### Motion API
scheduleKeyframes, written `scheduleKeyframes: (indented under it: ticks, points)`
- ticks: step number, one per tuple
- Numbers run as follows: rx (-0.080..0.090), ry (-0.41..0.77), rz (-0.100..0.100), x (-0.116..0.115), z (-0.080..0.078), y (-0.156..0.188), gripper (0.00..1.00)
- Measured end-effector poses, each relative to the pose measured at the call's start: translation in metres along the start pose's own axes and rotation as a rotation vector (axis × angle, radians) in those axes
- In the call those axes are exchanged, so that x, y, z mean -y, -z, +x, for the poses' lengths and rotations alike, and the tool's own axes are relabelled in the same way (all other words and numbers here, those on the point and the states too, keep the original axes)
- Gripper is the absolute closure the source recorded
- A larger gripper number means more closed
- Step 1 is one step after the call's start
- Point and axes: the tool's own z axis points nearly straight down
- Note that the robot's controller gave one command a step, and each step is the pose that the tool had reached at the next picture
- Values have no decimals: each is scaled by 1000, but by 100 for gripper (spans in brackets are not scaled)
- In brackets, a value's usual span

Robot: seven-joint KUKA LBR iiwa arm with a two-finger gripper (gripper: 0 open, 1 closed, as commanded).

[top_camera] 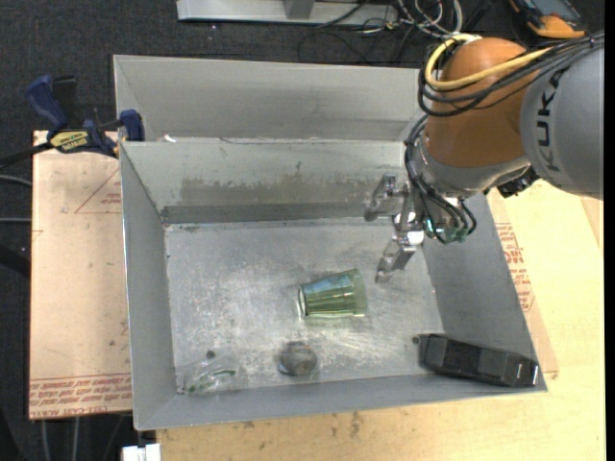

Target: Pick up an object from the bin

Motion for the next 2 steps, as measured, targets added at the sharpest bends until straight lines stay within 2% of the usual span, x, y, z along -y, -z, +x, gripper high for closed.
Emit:
scheduleKeyframes:
  ticks: [1,2]
  points:
    - [7,0,0,0,-2,4,0]
    - [13,60,1,1,4,-46,0]
